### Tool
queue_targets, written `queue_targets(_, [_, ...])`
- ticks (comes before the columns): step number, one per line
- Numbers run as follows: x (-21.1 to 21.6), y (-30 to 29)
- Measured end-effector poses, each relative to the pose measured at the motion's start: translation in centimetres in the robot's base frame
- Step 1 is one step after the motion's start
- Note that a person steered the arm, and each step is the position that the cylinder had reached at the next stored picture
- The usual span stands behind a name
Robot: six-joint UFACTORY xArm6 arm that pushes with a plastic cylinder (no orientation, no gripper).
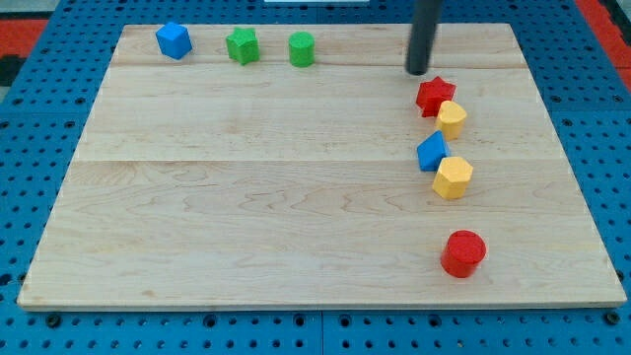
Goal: Separate the blue triangle from the yellow hexagon
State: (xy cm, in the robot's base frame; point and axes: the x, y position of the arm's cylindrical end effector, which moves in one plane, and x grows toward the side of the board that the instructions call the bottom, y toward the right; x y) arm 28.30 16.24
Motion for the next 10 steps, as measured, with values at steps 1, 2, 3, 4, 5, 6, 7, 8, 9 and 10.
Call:
queue_targets(1, [5.0,7.1])
queue_targets(2, [12.4,10.1])
queue_targets(3, [14.8,1.7])
queue_targets(4, [14.9,-6.4])
queue_targets(5, [18.3,-10.2])
queue_targets(6, [20.7,-15.5])
queue_targets(7, [18.9,-18.4])
queue_targets(8, [18.9,-17.8])
queue_targets(9, [18.9,-18.4])
queue_targets(10, [18.8,-31.0])
